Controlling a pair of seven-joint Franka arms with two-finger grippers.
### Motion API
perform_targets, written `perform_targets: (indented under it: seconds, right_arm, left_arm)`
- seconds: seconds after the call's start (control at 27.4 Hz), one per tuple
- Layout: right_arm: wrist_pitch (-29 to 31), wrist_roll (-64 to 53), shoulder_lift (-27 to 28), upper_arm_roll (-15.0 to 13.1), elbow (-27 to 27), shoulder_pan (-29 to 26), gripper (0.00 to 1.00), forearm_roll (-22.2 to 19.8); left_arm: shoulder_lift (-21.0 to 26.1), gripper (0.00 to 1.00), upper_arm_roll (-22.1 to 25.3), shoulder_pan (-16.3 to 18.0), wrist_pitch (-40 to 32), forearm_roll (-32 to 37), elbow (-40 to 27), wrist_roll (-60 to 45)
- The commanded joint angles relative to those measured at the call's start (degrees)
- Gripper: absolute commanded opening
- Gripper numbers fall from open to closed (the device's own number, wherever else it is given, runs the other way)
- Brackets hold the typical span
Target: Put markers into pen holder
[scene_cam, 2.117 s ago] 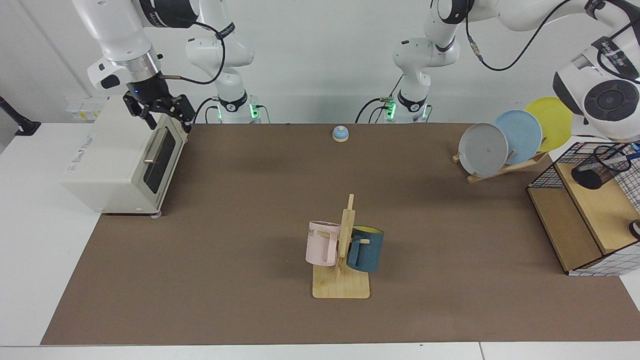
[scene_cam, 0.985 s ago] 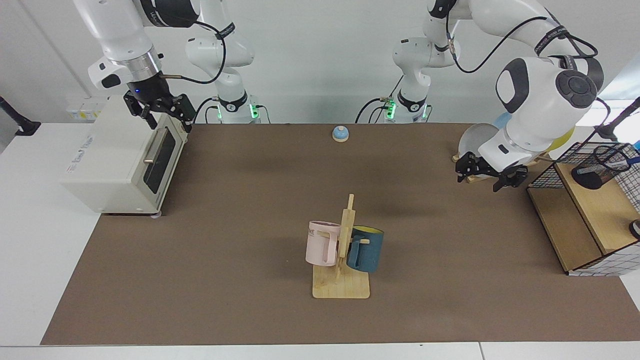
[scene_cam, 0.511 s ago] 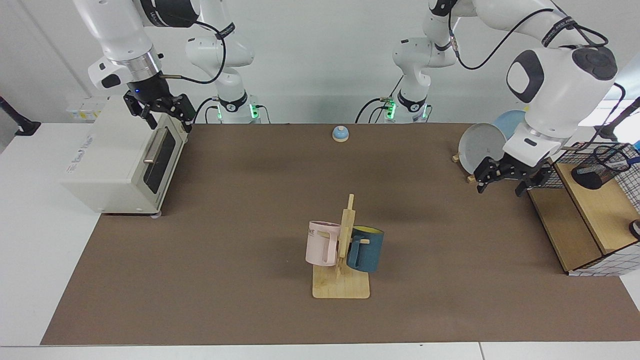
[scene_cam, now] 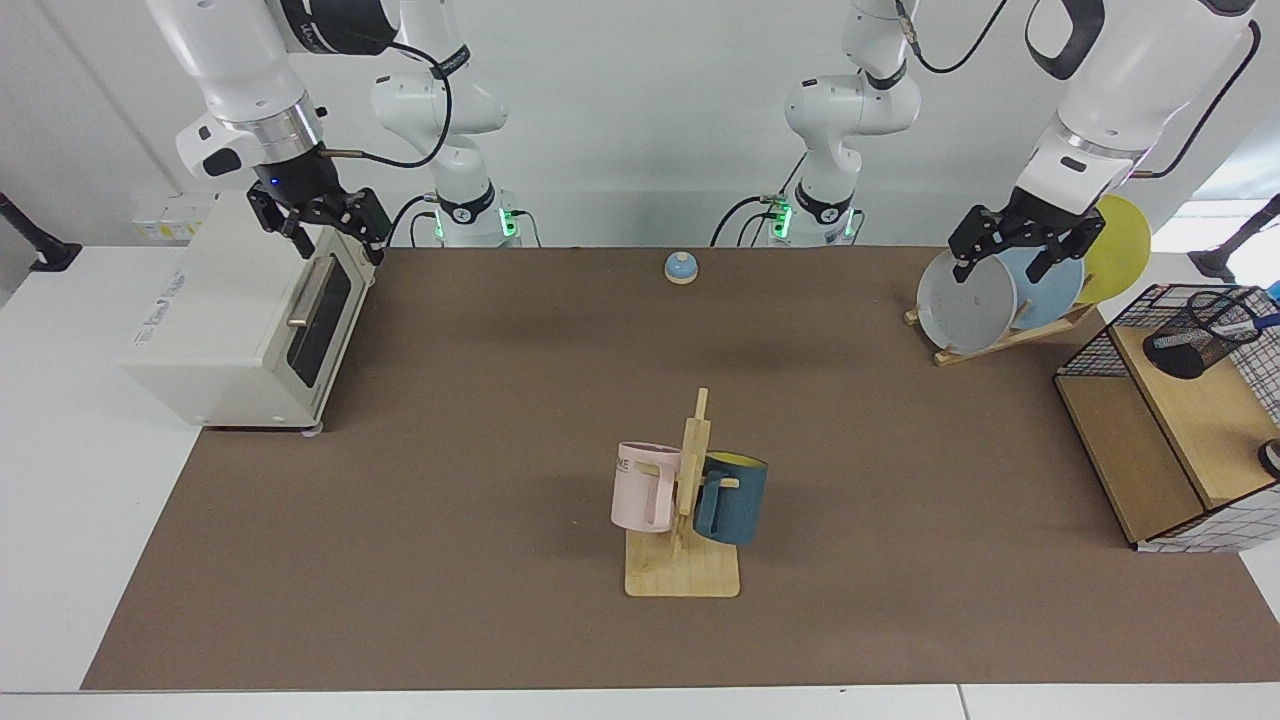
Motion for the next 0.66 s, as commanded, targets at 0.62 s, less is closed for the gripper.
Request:
perform_targets:
  seconds: [0.62]
  right_arm:
    - [-0.4,-0.8,-0.9,0.5,-0.5,-0.8,1.00,0.4]
  left_arm:
    - [-2.1,1.00,-0.3,-1.0,4.2,0.6,-5.9,-0.7]
